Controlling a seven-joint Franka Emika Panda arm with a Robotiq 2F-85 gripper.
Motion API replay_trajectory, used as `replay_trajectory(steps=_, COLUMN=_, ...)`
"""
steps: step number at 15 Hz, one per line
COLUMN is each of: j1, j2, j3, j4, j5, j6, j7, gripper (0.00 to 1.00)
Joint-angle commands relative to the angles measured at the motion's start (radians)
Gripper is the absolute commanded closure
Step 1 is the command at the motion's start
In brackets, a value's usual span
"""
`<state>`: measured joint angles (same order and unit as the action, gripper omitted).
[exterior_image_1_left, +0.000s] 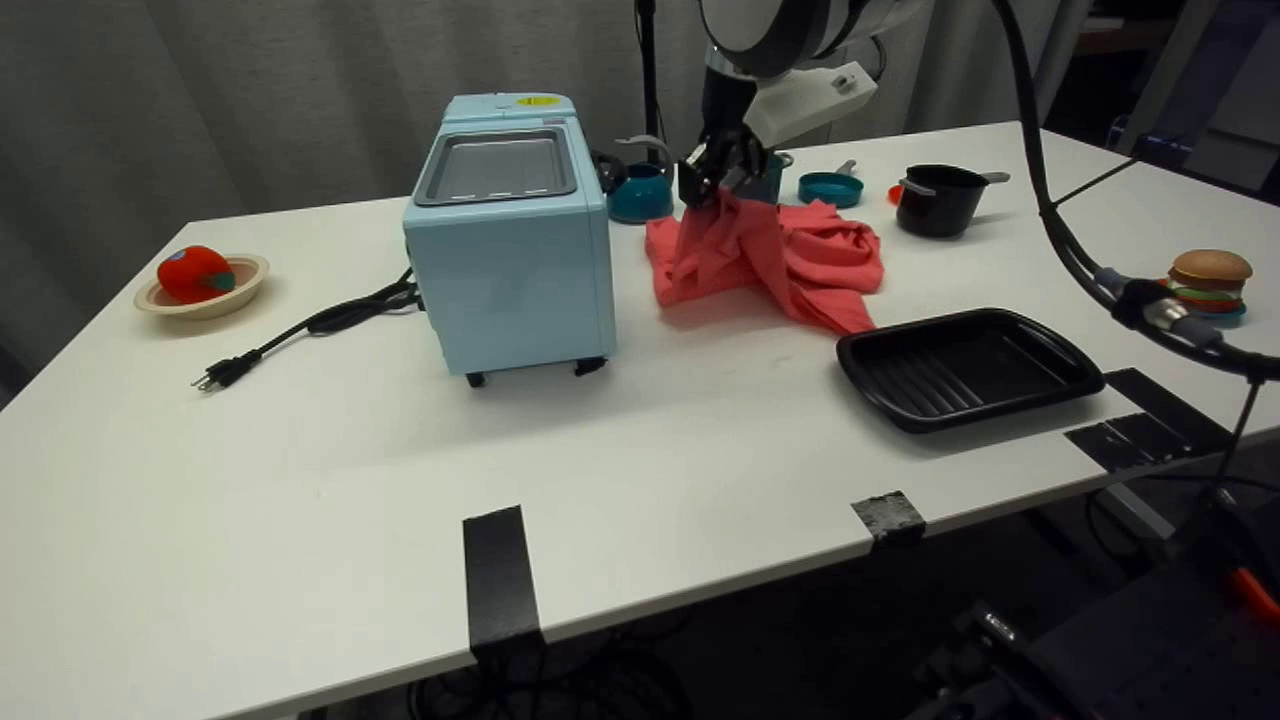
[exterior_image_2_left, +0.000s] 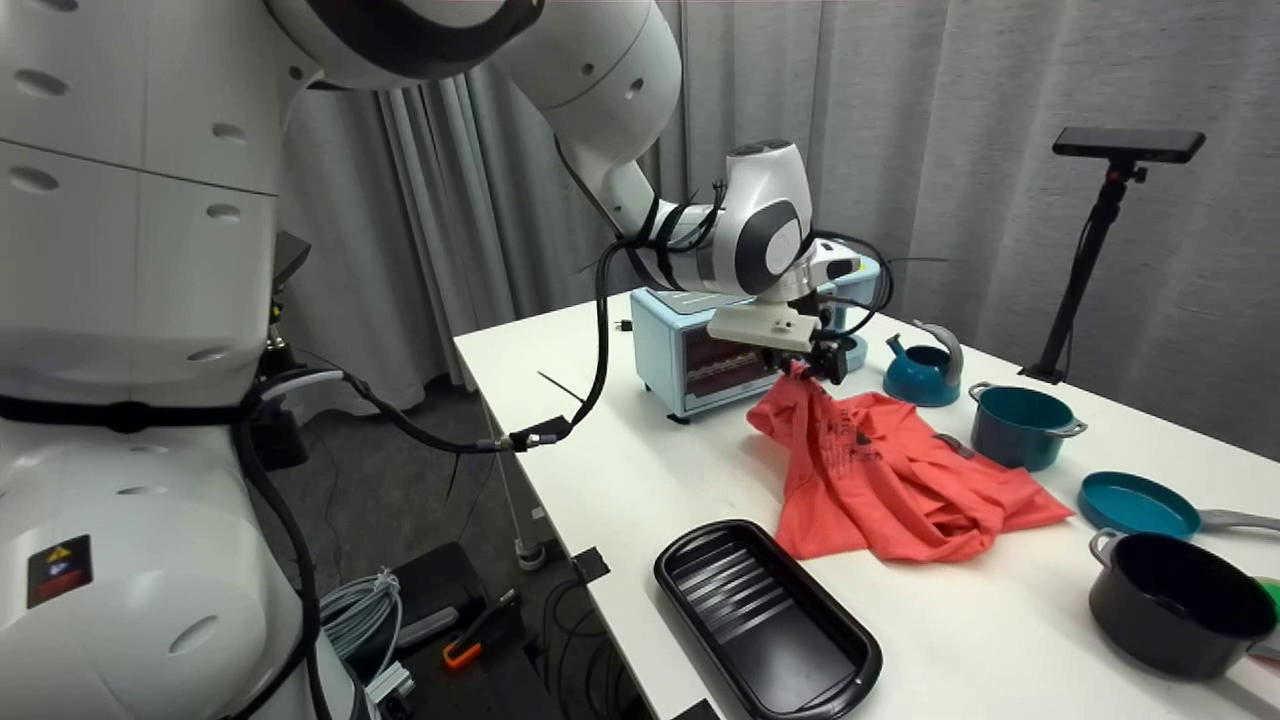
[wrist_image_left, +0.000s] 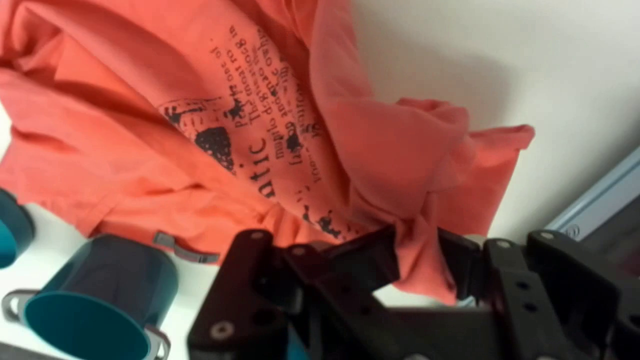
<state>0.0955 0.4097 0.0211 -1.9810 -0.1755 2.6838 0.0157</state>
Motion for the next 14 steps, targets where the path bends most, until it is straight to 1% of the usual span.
replay_trajectory(steps=1, j1=0.057, j2=0.035, j3=-0.068, j4=0.097, j5=-0.072, j6=0.087, j7=0.093, gripper=1.0)
replay_trajectory(steps=4, j1=0.104, j2=0.069, j3=-0.132, j4=0.162, j5=-0.126, j6=0.141, j7=0.183, gripper=1.0)
replay_trajectory(steps=5, j1=0.11, j2=0.091, j3=-0.146, j4=0.198, j5=-0.123, j6=0.138, j7=0.206, gripper=1.0)
replay_trajectory(steps=6, j1=0.125, j2=0.105, j3=-0.166, j4=0.212, j5=-0.129, j6=0.135, j7=0.237, gripper=0.75)
replay_trajectory(steps=7, j1=0.135, j2=0.124, j3=-0.185, j4=0.233, j5=-0.131, j6=0.131, j7=0.264, gripper=0.72)
replay_trajectory(steps=8, j1=0.148, j2=0.141, j3=-0.204, j4=0.251, j5=-0.134, j6=0.131, j7=0.289, gripper=0.67)
replay_trajectory(steps=9, j1=0.162, j2=0.158, j3=-0.231, j4=0.268, j5=-0.142, j6=0.137, j7=0.318, gripper=0.58)
replay_trajectory(steps=10, j1=0.185, j2=0.169, j3=-0.267, j4=0.274, j5=-0.157, j6=0.153, j7=0.359, gripper=0.51)
replay_trajectory(steps=11, j1=0.209, j2=0.182, j3=-0.308, j4=0.282, j5=-0.173, j6=0.174, j7=0.407, gripper=0.42)
replay_trajectory(steps=12, j1=0.233, j2=0.192, j3=-0.345, j4=0.289, j5=-0.188, j6=0.182, j7=0.446, gripper=0.36)
replay_trajectory(steps=13, j1=0.254, j2=0.199, j3=-0.379, j4=0.292, j5=-0.2, j6=0.195, j7=0.479, gripper=0.29)
replay_trajectory(steps=14, j1=0.277, j2=0.204, j3=-0.413, j4=0.284, j5=-0.212, j6=0.207, j7=0.508, gripper=0.2)
